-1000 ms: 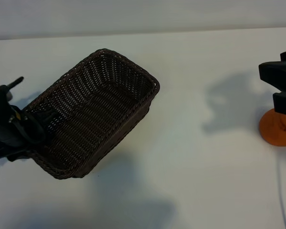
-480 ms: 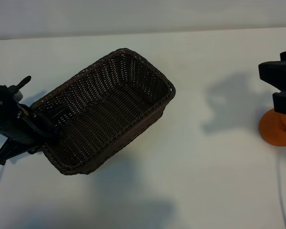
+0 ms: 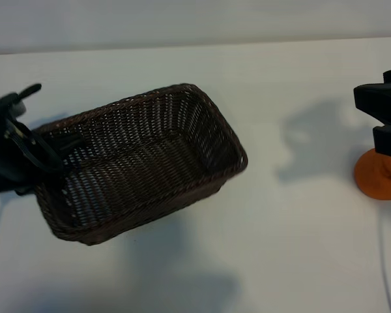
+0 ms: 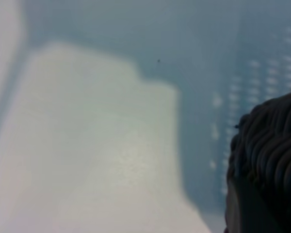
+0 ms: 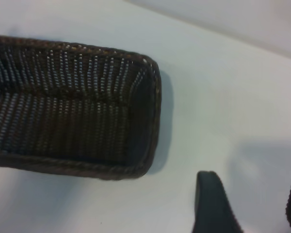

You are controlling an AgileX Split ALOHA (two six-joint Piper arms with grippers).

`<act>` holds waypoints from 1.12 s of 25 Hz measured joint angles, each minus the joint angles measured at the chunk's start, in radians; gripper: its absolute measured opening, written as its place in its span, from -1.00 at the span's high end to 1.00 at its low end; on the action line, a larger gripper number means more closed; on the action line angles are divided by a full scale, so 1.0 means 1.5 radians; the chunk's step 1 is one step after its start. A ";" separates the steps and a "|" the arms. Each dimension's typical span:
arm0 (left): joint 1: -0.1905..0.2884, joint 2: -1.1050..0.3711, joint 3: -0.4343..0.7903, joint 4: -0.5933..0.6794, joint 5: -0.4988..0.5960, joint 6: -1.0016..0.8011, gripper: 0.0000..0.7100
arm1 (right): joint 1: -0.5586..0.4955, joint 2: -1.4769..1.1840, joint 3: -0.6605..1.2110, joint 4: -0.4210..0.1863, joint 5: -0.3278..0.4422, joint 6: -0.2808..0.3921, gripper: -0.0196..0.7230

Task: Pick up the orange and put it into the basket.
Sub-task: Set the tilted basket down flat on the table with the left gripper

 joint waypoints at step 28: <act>0.066 -0.031 -0.200 -0.098 0.187 0.322 0.55 | 0.000 0.000 0.000 0.000 0.005 0.000 -0.09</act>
